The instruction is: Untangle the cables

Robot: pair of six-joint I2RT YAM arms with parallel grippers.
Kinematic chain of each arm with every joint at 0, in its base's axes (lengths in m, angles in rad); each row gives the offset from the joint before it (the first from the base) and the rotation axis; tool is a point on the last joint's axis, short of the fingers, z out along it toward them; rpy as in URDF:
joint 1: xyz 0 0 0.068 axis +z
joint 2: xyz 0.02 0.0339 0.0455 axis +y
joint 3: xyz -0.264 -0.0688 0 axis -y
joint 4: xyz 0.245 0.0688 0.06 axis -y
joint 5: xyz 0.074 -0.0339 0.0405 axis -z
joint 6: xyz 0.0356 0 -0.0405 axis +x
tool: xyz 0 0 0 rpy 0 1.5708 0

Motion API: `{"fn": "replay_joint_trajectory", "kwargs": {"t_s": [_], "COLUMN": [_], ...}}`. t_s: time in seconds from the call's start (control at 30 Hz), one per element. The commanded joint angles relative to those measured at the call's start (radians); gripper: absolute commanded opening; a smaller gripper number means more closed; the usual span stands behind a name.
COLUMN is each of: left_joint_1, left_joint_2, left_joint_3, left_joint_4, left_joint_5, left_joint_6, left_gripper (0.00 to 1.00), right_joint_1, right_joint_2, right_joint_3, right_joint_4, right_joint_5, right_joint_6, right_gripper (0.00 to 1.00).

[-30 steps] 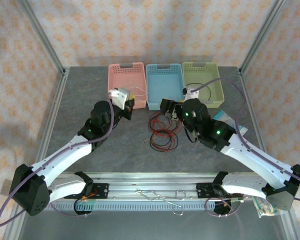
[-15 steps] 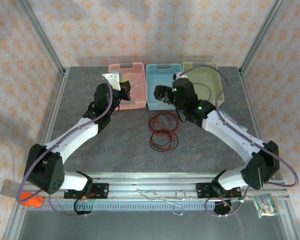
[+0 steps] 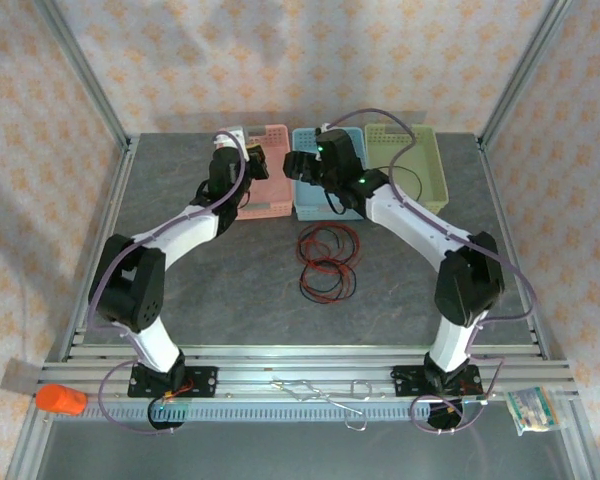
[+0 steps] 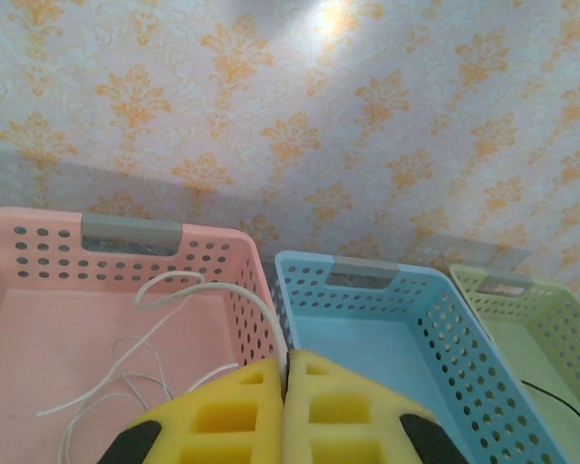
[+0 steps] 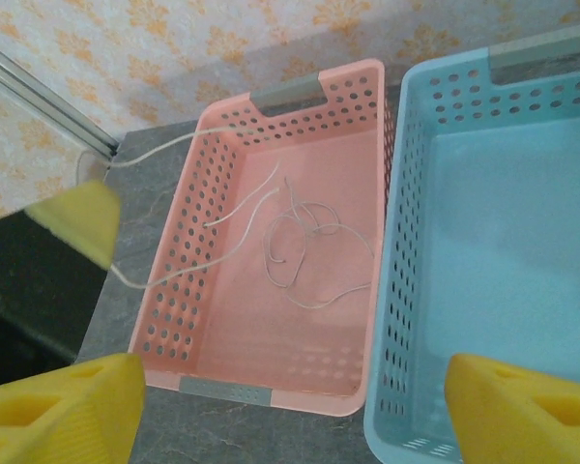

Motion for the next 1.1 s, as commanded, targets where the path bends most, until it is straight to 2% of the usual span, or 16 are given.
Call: {"fn": "replay_joint_trajectory", "kwargs": {"t_s": [0.0, 0.2, 0.3, 0.37, 0.43, 0.53, 0.6, 0.63, 0.7, 0.83, 0.93, 1.07], "left_joint_1": [0.012, 0.041, 0.049, 0.048, 0.049, 0.045, 0.045, 0.043, 0.036, -0.014, -0.089, -0.187], "left_joint_2": [0.05, 0.17, 0.209, 0.211, 0.195, 0.127, 0.085, 0.063, 0.002, -0.115, -0.177, -0.277], "left_joint_3": [0.064, 0.11, 0.12, 0.131, 0.128, 0.078, 0.05, 0.033, -0.011, -0.068, -0.059, -0.161], "left_joint_4": [0.034, 0.041, 0.056, 0.05, 0.043, 0.06, 0.049, 0.045, 0.045, -0.009, -0.169, -0.248], "left_joint_5": [-0.038, -0.003, 0.006, 0.02, 0.029, 0.017, 0.012, 0.012, 0.003, -0.046, -0.14, -0.202], "left_joint_6": [-0.016, -0.061, -0.098, -0.092, -0.082, -0.068, -0.067, -0.066, -0.059, -0.01, 0.022, -0.031], "left_gripper": [0.0, 0.0, 0.24, 0.31, 0.43, 0.75, 0.9, 0.94, 0.98, 0.99, 0.99, 0.99], "right_joint_1": [-0.003, -0.003, -0.004, -0.004, -0.004, -0.005, -0.003, -0.005, -0.004, -0.003, -0.004, 0.0], "right_joint_2": [0.021, -0.026, -0.068, -0.097, -0.132, -0.183, -0.222, -0.244, -0.298, -0.393, -0.456, -0.542], "right_joint_3": [0.046, -0.053, -0.11, -0.151, -0.197, -0.25, -0.29, -0.313, -0.375, -0.491, -0.583, -0.705], "right_joint_4": [-0.001, 0.049, 0.058, 0.063, 0.073, 0.079, 0.097, 0.114, 0.16, 0.227, 0.244, 0.231], "right_joint_5": [-0.033, -0.04, -0.028, -0.03, -0.027, -0.008, 0.0, 0.001, 0.008, -0.006, -0.009, 0.016], "right_joint_6": [0.003, 0.026, 0.032, 0.04, 0.047, 0.052, 0.058, 0.062, 0.083, 0.147, 0.192, 0.23], "right_gripper": [0.81, 0.81, 0.81, 0.81, 0.81, 0.81, 0.81, 0.81, 0.82, 0.86, 0.87, 0.86]}}
